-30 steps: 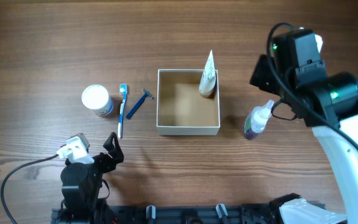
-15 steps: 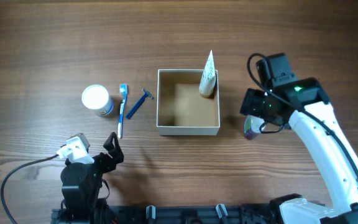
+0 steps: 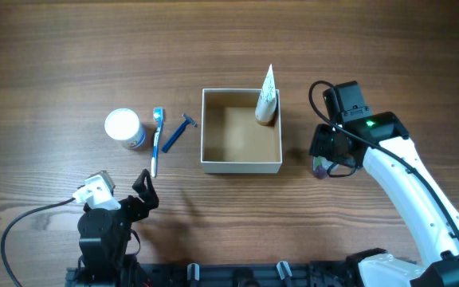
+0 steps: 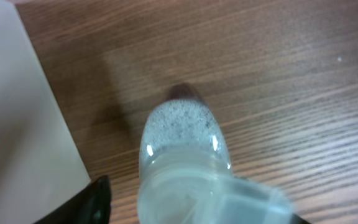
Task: Pack container
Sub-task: 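Grasp the purple soap pump bottle with the right gripper, then lower the soap bottle into the box beside the tube, release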
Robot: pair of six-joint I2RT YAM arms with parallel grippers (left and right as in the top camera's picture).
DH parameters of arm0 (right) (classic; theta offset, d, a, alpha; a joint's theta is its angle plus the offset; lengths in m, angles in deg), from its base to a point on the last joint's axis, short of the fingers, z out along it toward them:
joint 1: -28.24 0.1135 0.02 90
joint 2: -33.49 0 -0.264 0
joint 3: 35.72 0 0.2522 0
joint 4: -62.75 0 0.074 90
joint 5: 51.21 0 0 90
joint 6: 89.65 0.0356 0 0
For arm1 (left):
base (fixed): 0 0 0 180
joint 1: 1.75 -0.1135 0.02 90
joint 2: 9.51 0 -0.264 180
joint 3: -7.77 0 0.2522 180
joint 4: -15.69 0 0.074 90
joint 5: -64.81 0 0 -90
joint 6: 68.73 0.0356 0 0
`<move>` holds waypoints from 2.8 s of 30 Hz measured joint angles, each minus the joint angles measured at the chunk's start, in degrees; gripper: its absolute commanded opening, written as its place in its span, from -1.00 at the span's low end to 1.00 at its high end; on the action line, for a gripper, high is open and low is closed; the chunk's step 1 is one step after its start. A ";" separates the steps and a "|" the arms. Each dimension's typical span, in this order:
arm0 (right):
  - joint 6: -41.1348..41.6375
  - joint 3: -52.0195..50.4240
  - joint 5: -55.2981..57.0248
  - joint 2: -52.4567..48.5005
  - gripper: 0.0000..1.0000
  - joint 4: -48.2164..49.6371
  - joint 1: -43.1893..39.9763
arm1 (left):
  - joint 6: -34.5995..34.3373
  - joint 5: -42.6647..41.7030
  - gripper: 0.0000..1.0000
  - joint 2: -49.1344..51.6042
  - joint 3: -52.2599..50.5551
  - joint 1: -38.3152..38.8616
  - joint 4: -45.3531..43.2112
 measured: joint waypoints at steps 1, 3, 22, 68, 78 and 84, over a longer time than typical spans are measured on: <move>0.02 0.00 0.13 0.00 0.09 0.24 0.00 | -0.02 0.00 1.00 0.00 0.00 0.00 0.00; -0.15 0.00 0.57 0.00 0.04 0.61 0.00 | 0.00 0.00 1.00 0.00 0.00 0.00 0.00; -4.09 6.93 -3.28 13.99 -0.35 -4.33 0.00 | 0.00 0.00 0.99 0.00 0.00 0.00 0.00; -3.32 11.02 -0.24 -4.70 0.11 11.69 18.80 | 0.00 0.00 1.00 0.00 0.00 0.00 0.00; -2.78 10.99 4.04 -1.95 0.47 10.34 18.05 | 0.00 0.00 0.99 0.00 0.00 0.00 0.00; -1.51 11.02 5.81 13.44 0.86 9.90 10.71 | 0.00 0.00 1.00 0.00 0.00 0.00 0.00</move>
